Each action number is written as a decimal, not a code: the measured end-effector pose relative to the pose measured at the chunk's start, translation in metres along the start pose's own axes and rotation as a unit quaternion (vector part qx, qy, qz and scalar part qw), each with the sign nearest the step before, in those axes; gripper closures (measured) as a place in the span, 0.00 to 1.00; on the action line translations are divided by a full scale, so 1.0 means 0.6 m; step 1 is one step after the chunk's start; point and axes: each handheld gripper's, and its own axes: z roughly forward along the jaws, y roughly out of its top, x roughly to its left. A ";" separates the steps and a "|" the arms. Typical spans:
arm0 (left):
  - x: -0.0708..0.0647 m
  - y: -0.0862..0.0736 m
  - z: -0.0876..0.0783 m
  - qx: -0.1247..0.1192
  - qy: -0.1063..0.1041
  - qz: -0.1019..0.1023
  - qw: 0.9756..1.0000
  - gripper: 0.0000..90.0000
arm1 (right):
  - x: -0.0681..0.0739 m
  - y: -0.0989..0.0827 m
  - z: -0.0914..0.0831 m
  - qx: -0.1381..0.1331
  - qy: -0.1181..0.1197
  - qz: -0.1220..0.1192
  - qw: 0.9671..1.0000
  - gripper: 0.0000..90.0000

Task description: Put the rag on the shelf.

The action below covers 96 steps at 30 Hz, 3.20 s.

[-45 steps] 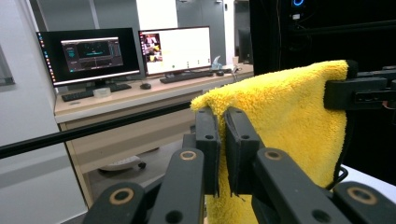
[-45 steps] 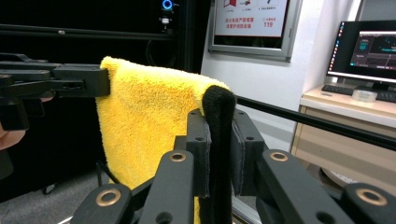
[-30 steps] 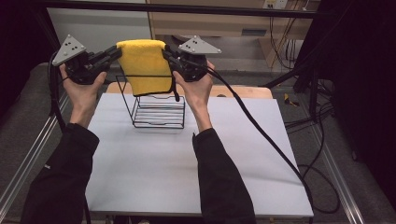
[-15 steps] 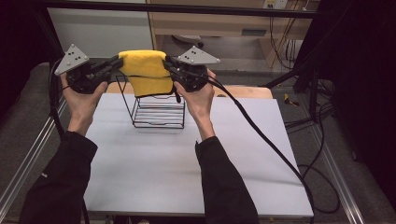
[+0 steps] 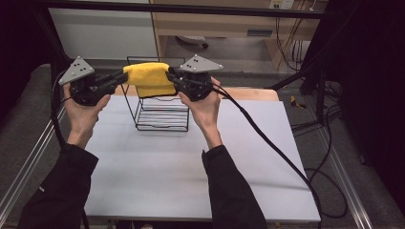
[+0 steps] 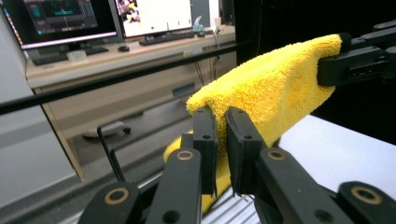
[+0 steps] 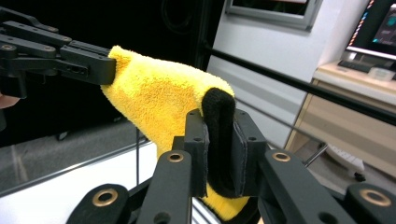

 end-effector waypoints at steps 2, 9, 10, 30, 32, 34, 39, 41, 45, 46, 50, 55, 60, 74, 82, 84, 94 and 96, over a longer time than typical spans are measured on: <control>-0.002 -0.006 0.000 0.008 -0.001 -0.002 1.000 0.91 | 0.002 -0.003 -0.001 0.009 0.004 -0.002 1.000 0.87; -0.003 -0.026 0.000 0.034 -0.013 -0.015 0.999 0.87 | 0.006 -0.018 0.000 0.026 0.013 -0.001 1.000 0.87; -0.003 -0.028 0.000 0.036 -0.019 -0.020 0.999 0.86 | 0.006 -0.019 0.000 0.027 0.013 -0.002 1.000 0.87; -0.009 -0.048 0.006 0.084 -0.019 -0.041 0.995 0.91 | 0.012 -0.048 -0.006 0.046 0.023 -0.011 0.999 0.79; -0.010 -0.052 0.008 0.086 -0.015 -0.036 0.996 0.91 | 0.014 -0.047 -0.008 0.048 0.025 -0.009 0.998 0.76; -0.010 -0.056 0.009 0.090 -0.014 -0.029 0.995 0.91 | 0.016 -0.046 -0.011 0.051 0.028 -0.008 0.998 0.74; -0.013 -0.065 0.014 0.096 -0.009 -0.022 0.995 0.92 | 0.018 -0.045 -0.017 0.066 0.030 -0.001 0.997 0.68; -0.013 -0.068 0.015 0.098 -0.007 -0.018 0.995 0.92 | 0.020 -0.046 -0.021 0.069 0.031 -0.001 0.997 0.68; -0.013 -0.074 0.017 0.100 -0.005 -0.013 0.995 0.92 | 0.021 -0.048 -0.027 0.075 0.037 0.013 0.996 0.67; -0.014 -0.076 0.018 0.101 -0.005 -0.014 0.995 0.92 | 0.022 -0.050 -0.028 0.077 0.038 0.017 0.996 0.64; -0.019 -0.086 0.026 0.113 -0.010 -0.008 0.993 0.91 | 0.021 -0.059 -0.031 0.079 0.042 0.035 0.995 0.63; -0.022 -0.099 0.036 0.127 -0.009 -0.011 0.992 0.89 | 0.013 -0.081 -0.025 0.099 0.027 0.047 0.994 0.62; -0.015 -0.111 0.035 0.137 -0.006 -0.024 0.990 0.76 | 0.005 -0.109 -0.008 0.107 0.010 0.067 0.992 0.59; -0.017 -0.115 0.038 0.135 -0.018 -0.047 0.990 0.56 | 0.002 -0.136 0.019 0.101 0.005 0.075 0.992 0.91; -0.020 -0.107 0.046 0.143 -0.022 -0.047 0.988 0.80 | 0.006 -0.142 0.027 0.089 0.003 0.080 0.993 0.91; -0.020 -0.107 0.051 0.149 -0.011 -0.039 0.988 0.88 | 0.006 -0.143 0.028 0.087 0.004 0.077 0.993 0.91; -0.013 -0.129 0.049 0.150 0.004 -0.058 0.987 0.75 | 0.006 -0.137 0.014 0.087 0.011 0.070 0.994 0.73; -0.013 -0.133 0.042 0.154 0.005 -0.061 0.986 0.67 | 0.007 -0.135 0.005 0.084 0.014 0.074 0.994 0.67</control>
